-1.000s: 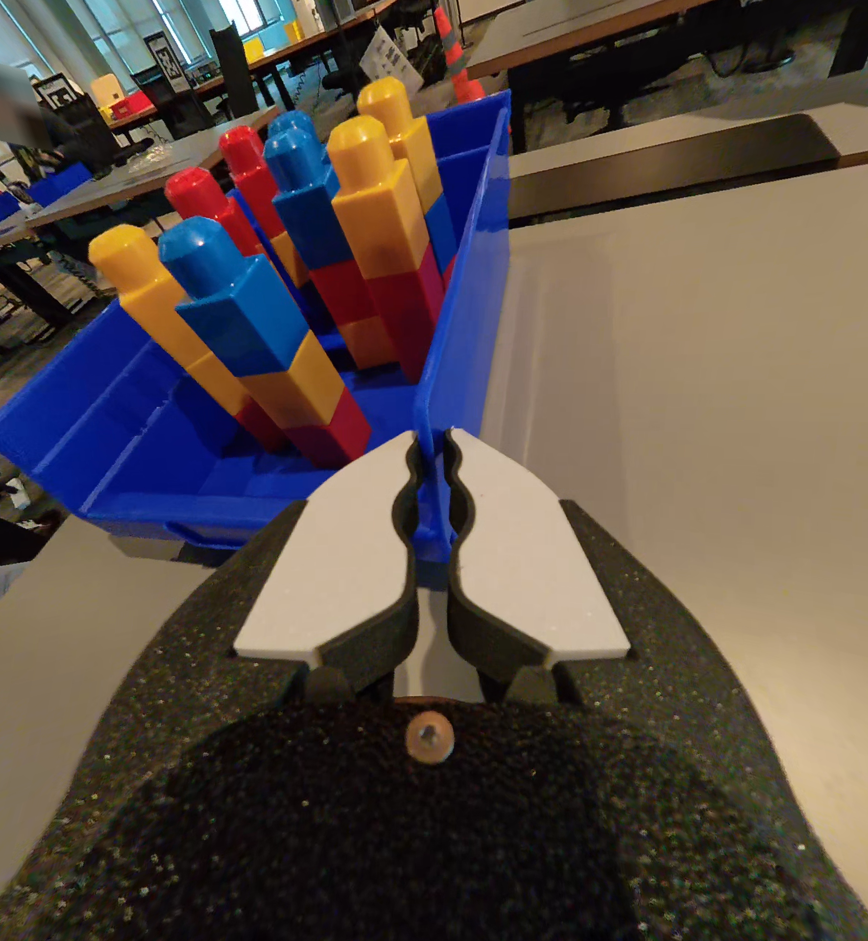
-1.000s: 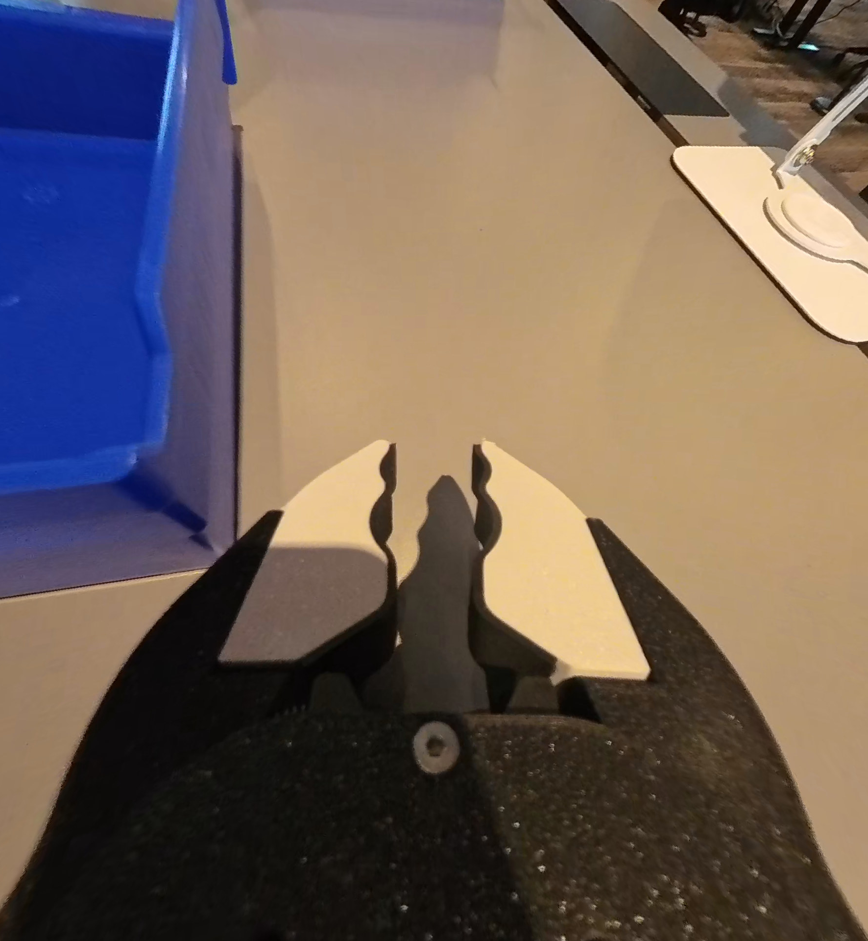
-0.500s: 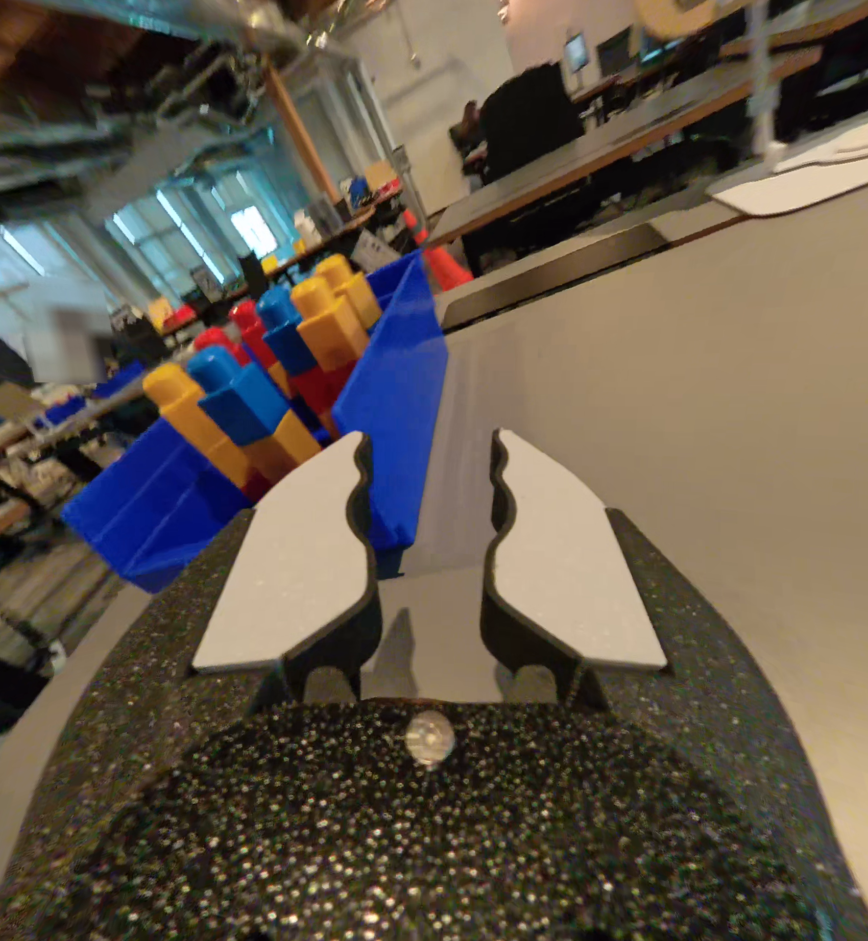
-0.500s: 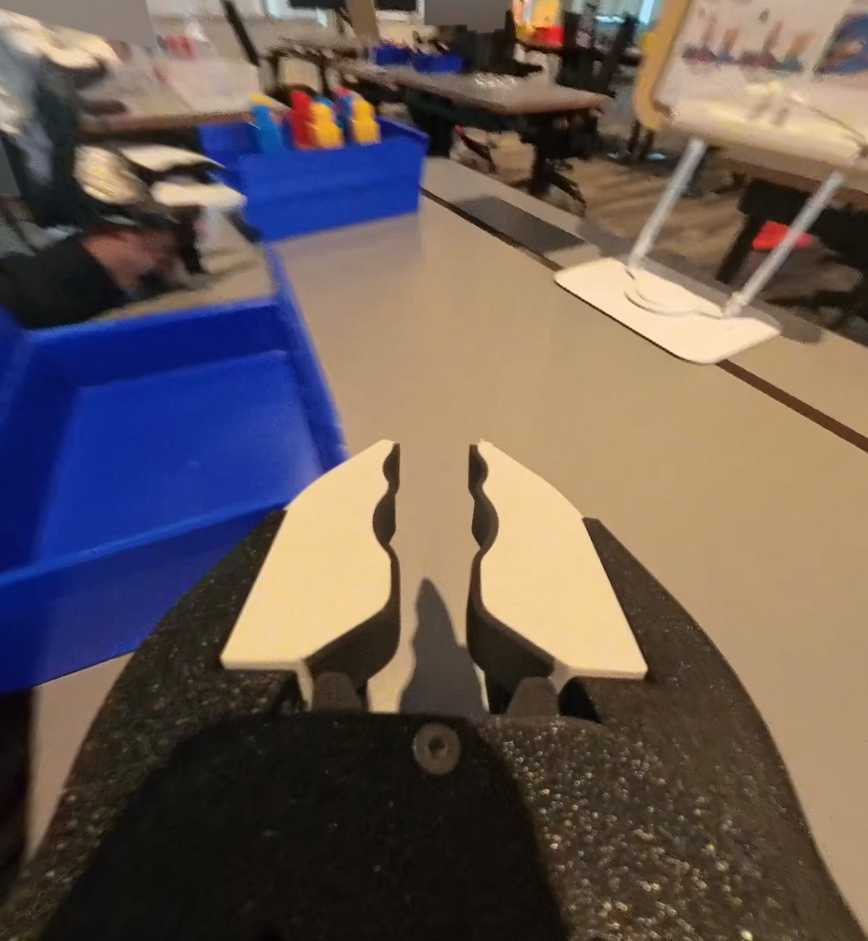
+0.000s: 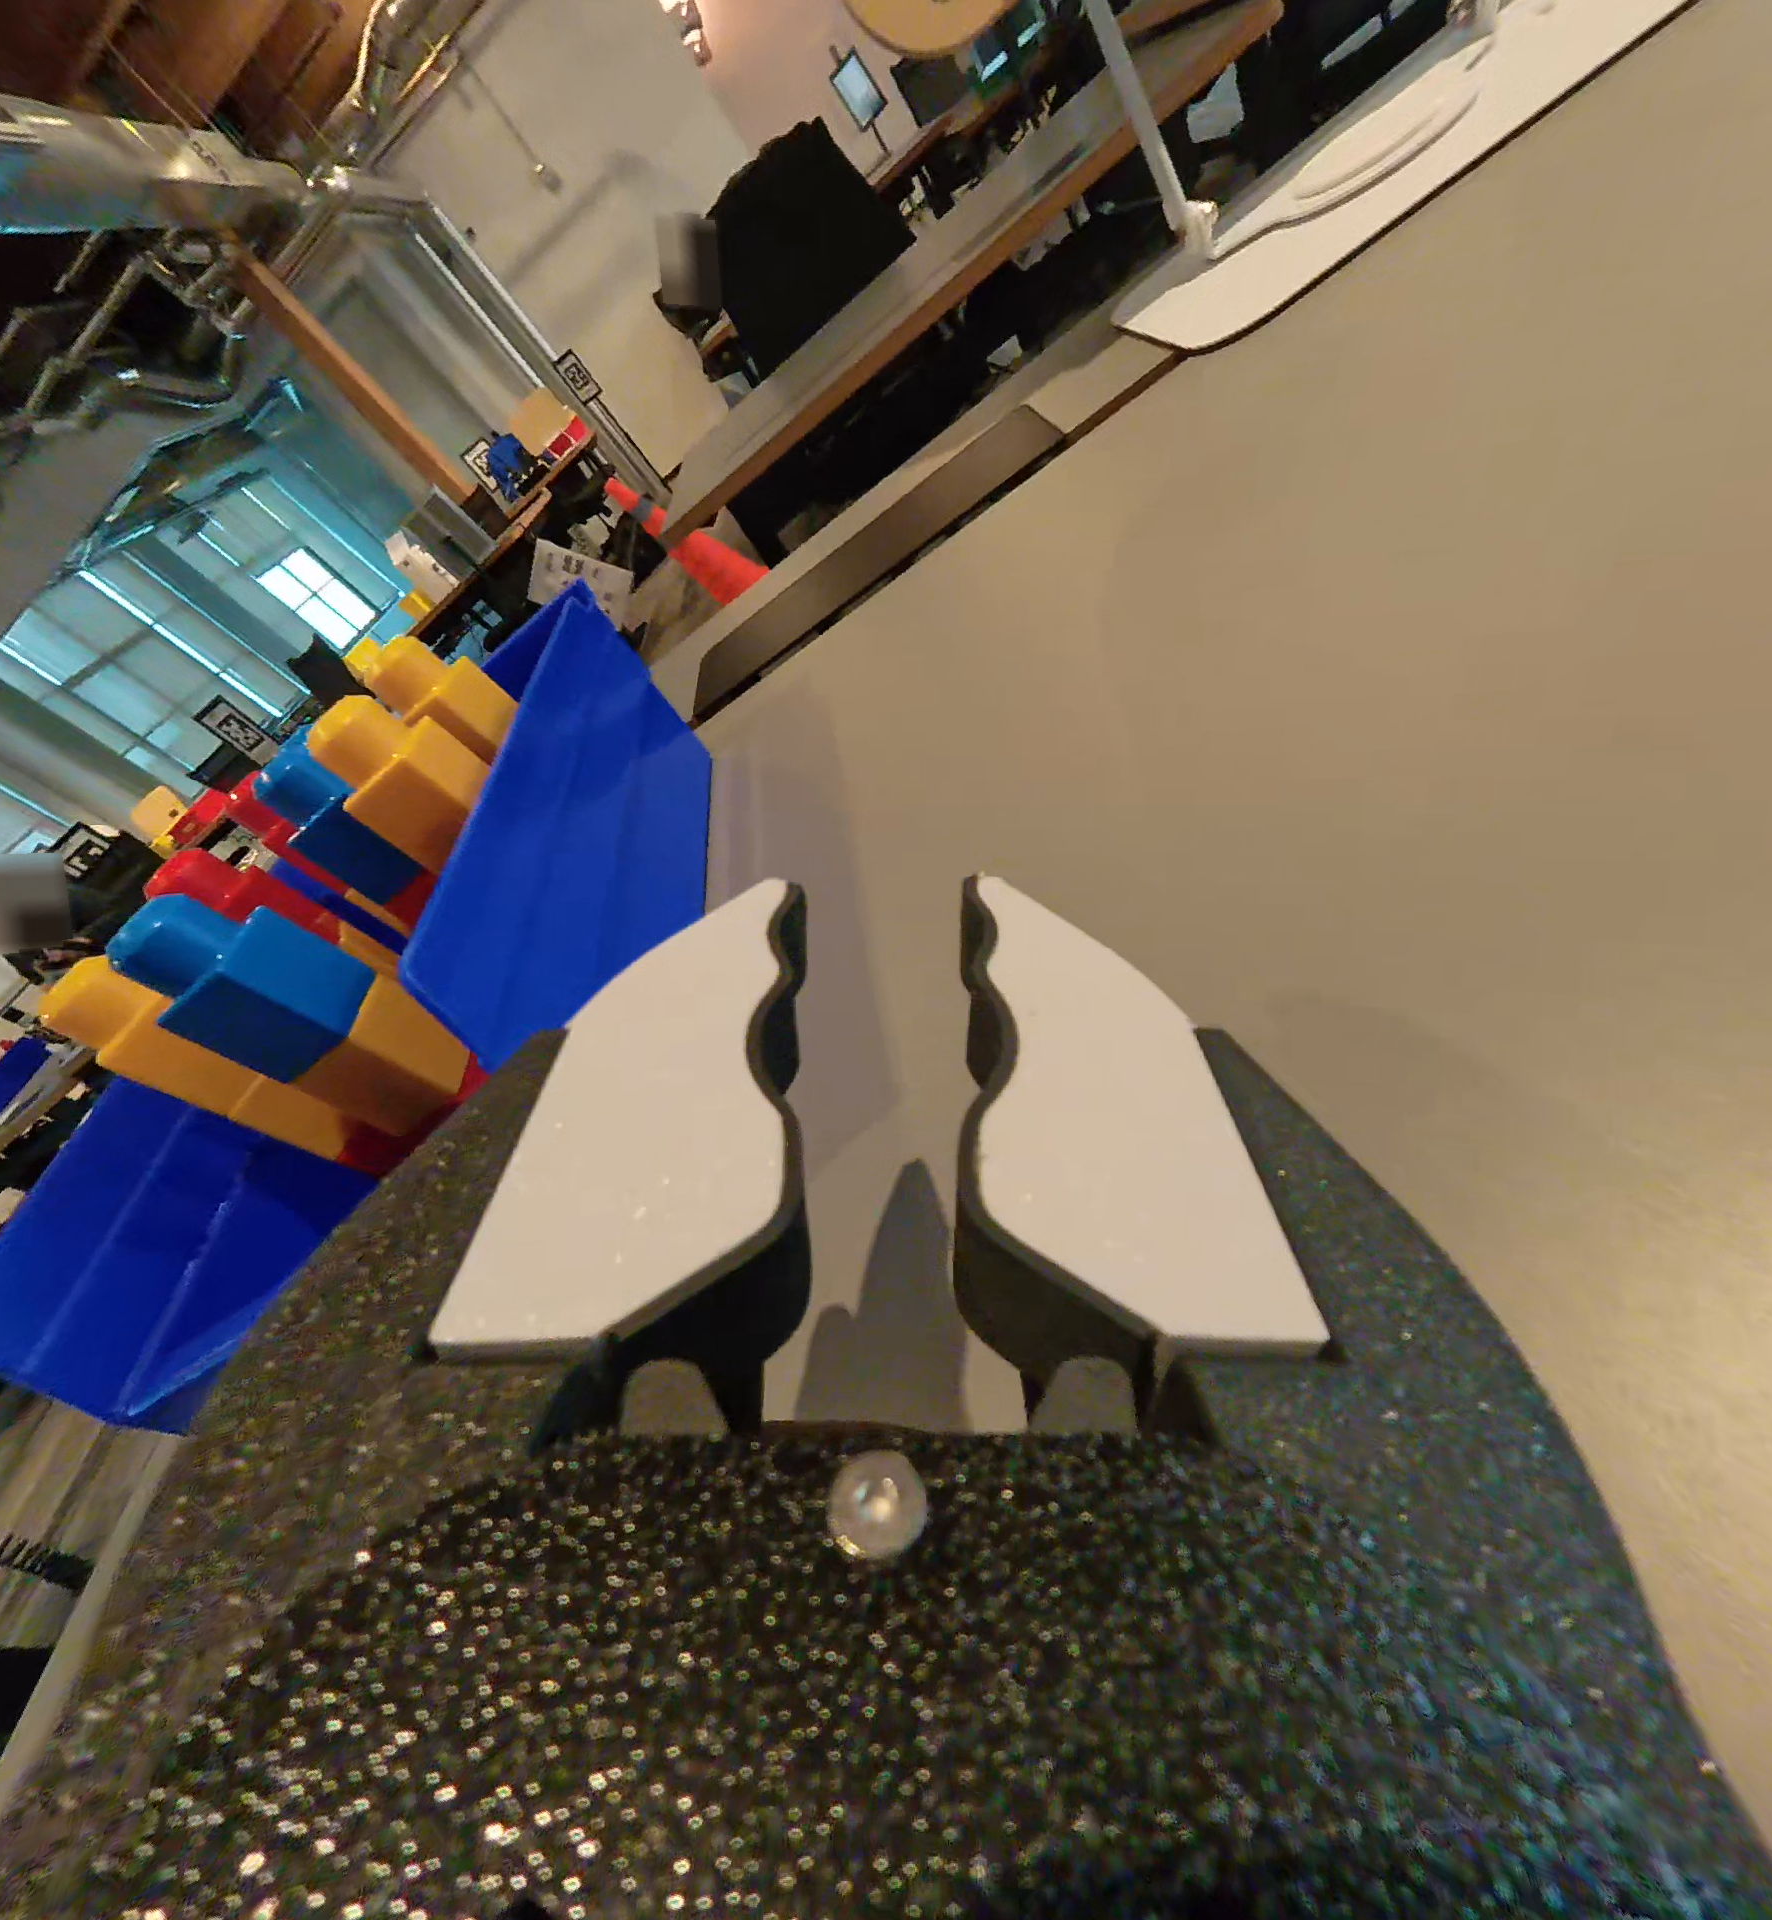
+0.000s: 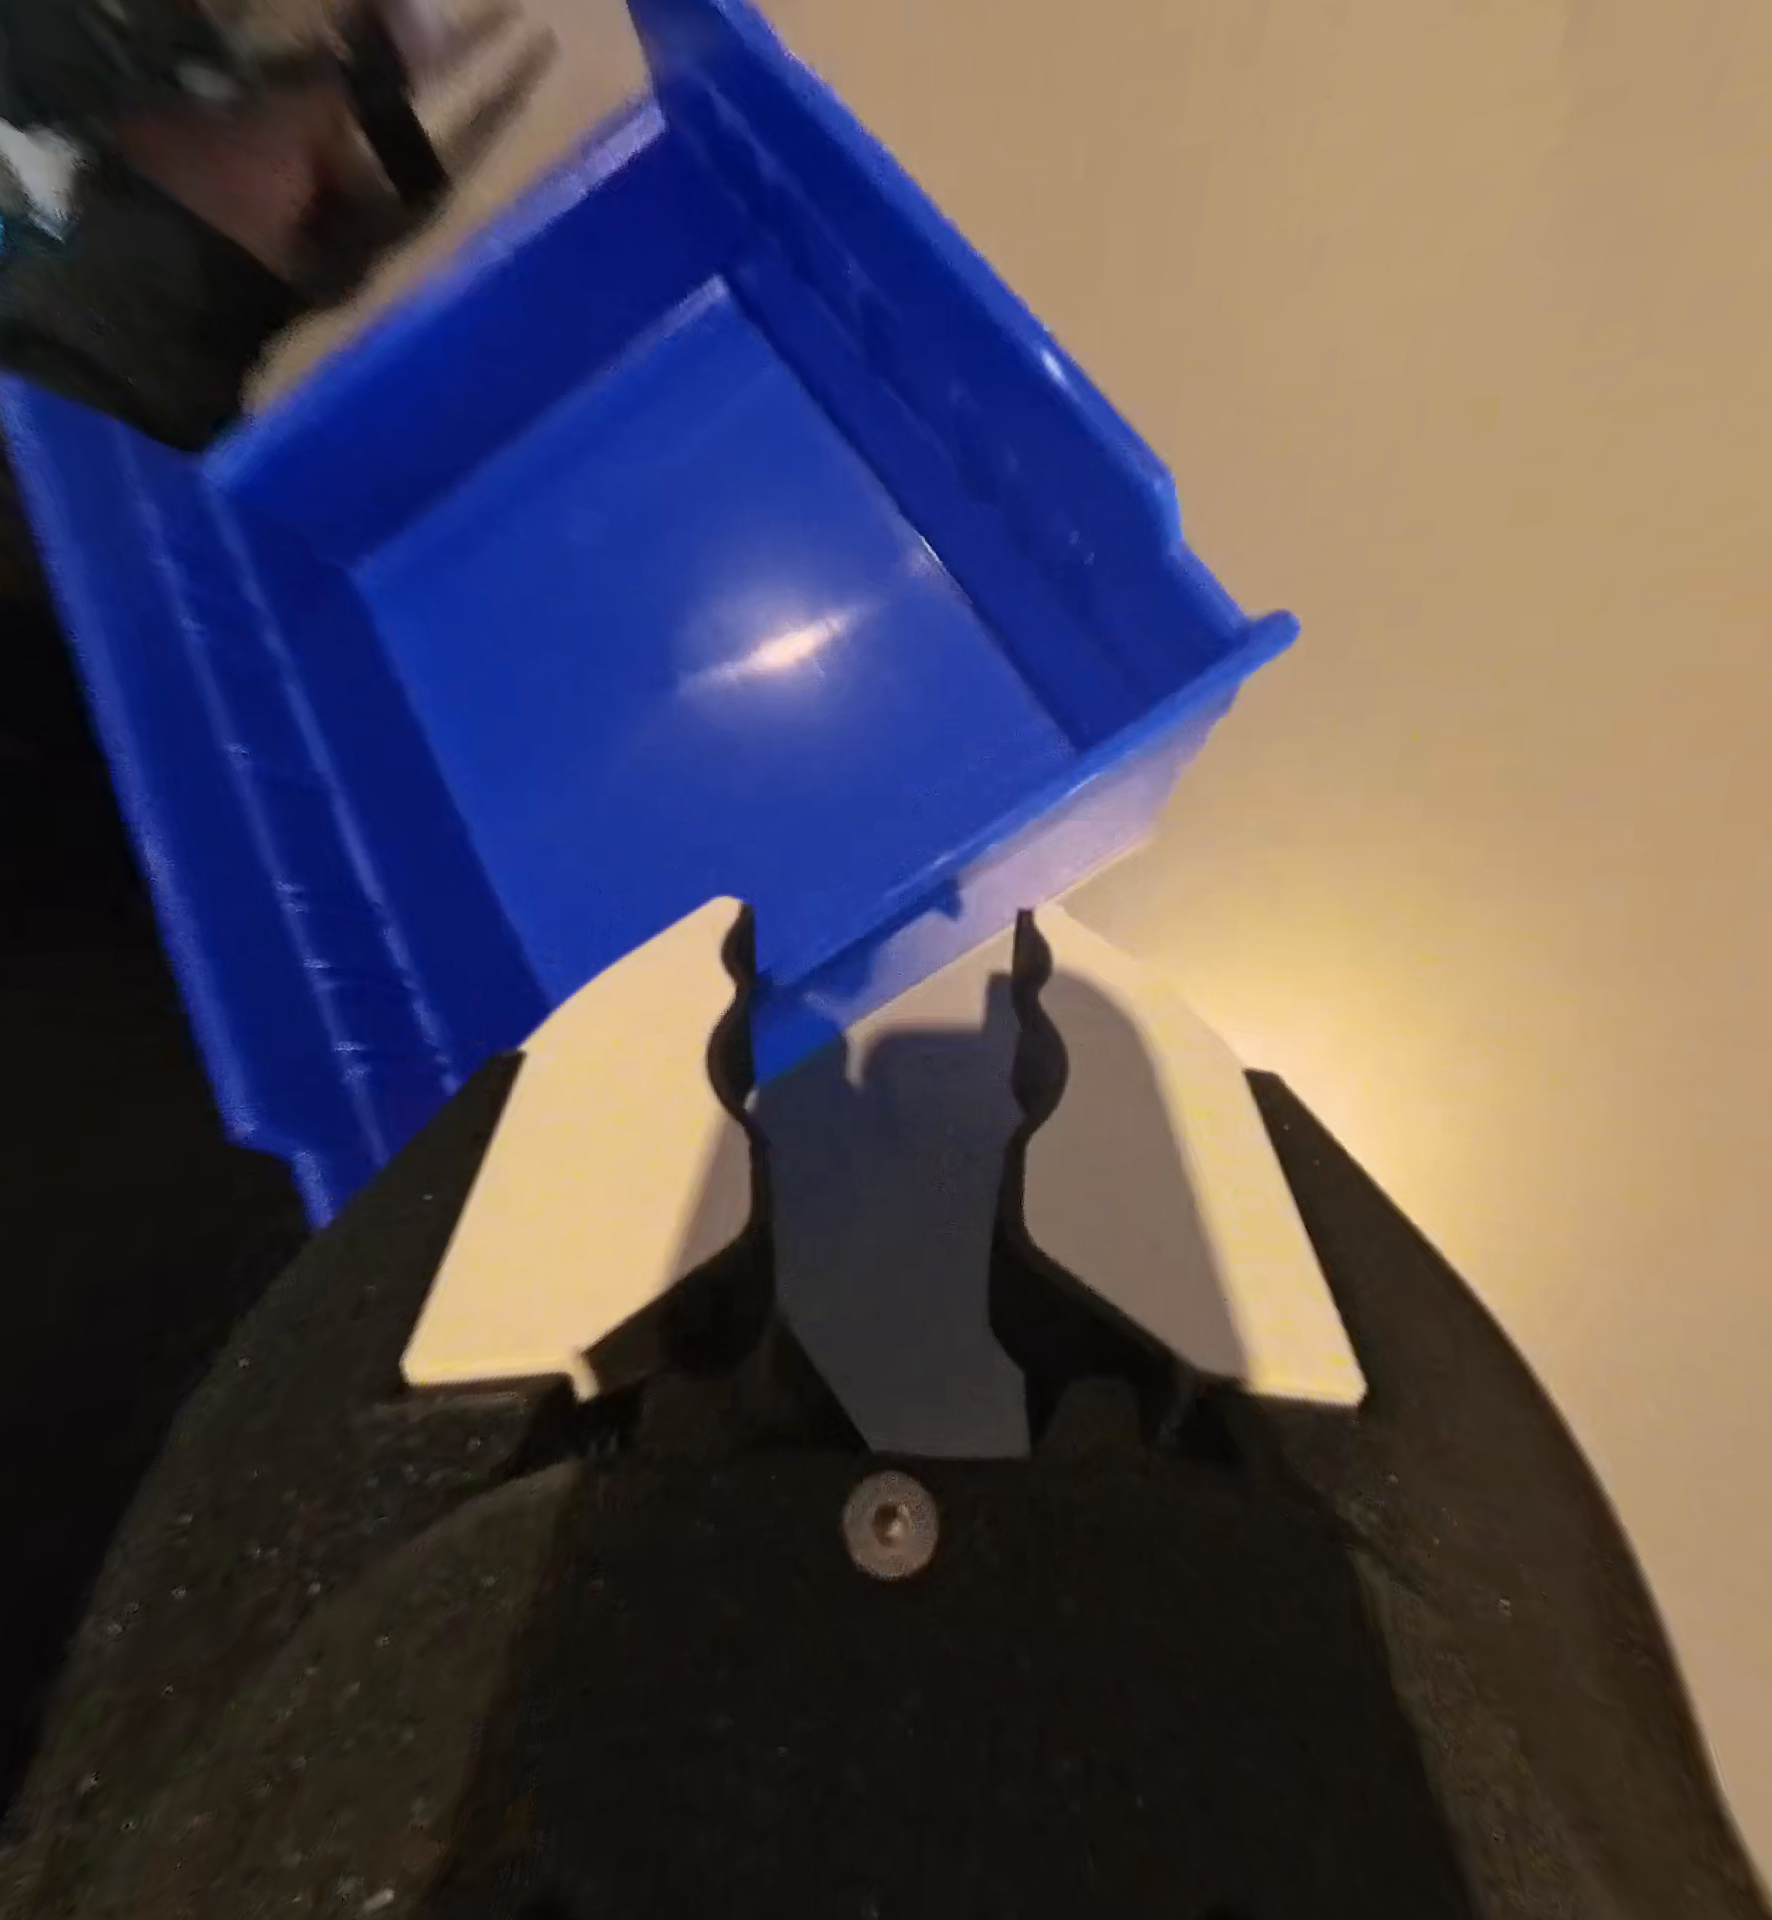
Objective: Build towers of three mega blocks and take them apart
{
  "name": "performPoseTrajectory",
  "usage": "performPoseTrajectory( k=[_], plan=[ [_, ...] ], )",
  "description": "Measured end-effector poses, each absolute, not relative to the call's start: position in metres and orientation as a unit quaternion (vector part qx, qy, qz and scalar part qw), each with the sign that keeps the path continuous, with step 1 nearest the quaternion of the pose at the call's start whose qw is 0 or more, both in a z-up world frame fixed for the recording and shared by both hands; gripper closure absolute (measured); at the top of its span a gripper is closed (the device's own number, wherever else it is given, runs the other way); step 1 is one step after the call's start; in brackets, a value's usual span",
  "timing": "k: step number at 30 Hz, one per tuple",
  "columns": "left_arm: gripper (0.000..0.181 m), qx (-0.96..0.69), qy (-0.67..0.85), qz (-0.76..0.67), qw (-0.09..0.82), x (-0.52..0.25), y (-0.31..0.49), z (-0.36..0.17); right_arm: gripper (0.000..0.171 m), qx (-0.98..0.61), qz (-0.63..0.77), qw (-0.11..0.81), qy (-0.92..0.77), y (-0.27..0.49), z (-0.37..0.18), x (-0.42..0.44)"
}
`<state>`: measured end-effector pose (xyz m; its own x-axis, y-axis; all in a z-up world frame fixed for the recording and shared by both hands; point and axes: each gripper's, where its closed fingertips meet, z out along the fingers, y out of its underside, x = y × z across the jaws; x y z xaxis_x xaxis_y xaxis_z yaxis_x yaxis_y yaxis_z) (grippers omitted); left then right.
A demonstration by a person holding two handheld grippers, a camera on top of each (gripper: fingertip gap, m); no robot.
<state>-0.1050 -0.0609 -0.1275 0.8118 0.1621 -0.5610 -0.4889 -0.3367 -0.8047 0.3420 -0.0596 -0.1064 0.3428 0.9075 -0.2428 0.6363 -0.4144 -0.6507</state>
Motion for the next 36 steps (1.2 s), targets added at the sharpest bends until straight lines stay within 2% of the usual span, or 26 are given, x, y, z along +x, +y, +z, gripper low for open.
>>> performPoseTrajectory(
  k=[6,11,12,15,17,20,25,30,33,36],
  plan=[
    [0.156,-0.764,0.11,0.278,0.572,-0.103,-0.062,-0.126,0.139,-0.775,0.223,0.217,-0.551,-0.04,-0.113,0.338],
    [0.157,-0.765,0.119,0.274,0.57,-0.1,-0.061,-0.128,0.152,-0.761,0.075,0.247,-0.595,0.044,-0.107,0.354],
    [0.157,-0.765,0.122,0.274,0.57,-0.099,-0.061,-0.128,0.152,-0.757,0.031,0.262,-0.598,0.068,-0.104,0.359],
    [0.158,-0.765,0.127,0.273,0.57,-0.098,-0.061,-0.128,0.131,-0.738,-0.127,0.317,-0.582,0.139,-0.088,0.379],
    [0.158,-0.763,0.128,0.273,0.572,-0.097,-0.062,-0.128,0.13,-0.727,-0.196,0.344,-0.56,0.157,-0.073,0.39],
    [0.159,-0.76,0.129,0.275,0.575,-0.095,-0.065,-0.126,0.13,-0.739,-0.155,0.391,-0.527,0.131,-0.059,0.386],
    [0.159,-0.757,0.143,0.286,0.569,-0.09,-0.07,-0.128,0.128,-0.781,-0.006,0.434,-0.449,0.038,-0.06,0.385],
    [0.159,-0.761,0.154,0.296,0.557,-0.088,-0.07,-0.132,0.106,-0.783,0.079,0.452,-0.42,-0.041,-0.086,0.364],
    [0.159,-0.763,0.151,0.298,0.553,-0.089,-0.069,-0.133,0.093,-0.781,0.024,0.472,-0.408,-0.049,-0.107,0.365],
    [0.16,-0.764,0.149,0.298,0.553,-0.089,-0.069,-0.133,0.096,-0.765,-0.105,0.495,-0.398,-0.026,-0.111,0.392]
  ],
)
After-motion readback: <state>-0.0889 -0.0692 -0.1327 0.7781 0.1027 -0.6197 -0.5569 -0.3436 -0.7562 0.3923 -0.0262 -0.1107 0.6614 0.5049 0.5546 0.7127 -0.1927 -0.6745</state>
